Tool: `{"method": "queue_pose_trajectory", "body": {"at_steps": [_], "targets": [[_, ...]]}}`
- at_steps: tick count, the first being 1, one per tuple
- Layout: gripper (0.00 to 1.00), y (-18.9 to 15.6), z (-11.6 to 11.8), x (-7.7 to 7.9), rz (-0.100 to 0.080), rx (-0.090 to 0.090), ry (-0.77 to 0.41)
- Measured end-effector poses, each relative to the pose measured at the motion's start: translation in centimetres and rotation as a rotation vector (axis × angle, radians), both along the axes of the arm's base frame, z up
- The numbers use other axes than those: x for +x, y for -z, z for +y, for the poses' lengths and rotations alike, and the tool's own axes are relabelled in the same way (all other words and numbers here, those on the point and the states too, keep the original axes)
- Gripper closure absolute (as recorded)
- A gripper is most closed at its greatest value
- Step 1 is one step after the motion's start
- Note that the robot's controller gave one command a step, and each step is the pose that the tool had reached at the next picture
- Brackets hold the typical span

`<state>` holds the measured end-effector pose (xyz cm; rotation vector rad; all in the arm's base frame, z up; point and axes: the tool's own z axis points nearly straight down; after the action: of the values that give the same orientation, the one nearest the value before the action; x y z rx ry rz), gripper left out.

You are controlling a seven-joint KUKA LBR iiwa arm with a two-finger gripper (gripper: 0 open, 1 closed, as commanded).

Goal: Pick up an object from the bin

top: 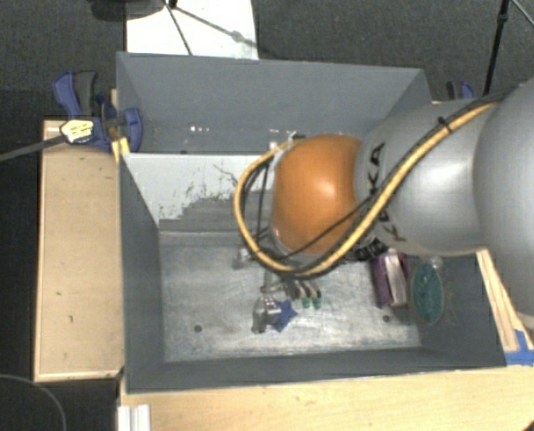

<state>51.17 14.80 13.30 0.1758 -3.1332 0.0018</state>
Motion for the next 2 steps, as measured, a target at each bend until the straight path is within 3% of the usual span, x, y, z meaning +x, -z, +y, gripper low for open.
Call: {"method": "queue_pose_trajectory", "body": {"at_steps": [1, 2], "targets": [[0.0, 2.2, -4.8, 1.6, -0.004, 0.002, -0.168], [0.0, 6.2, -7.0, -0.6, -0.011, 0.004, -0.193]]}}
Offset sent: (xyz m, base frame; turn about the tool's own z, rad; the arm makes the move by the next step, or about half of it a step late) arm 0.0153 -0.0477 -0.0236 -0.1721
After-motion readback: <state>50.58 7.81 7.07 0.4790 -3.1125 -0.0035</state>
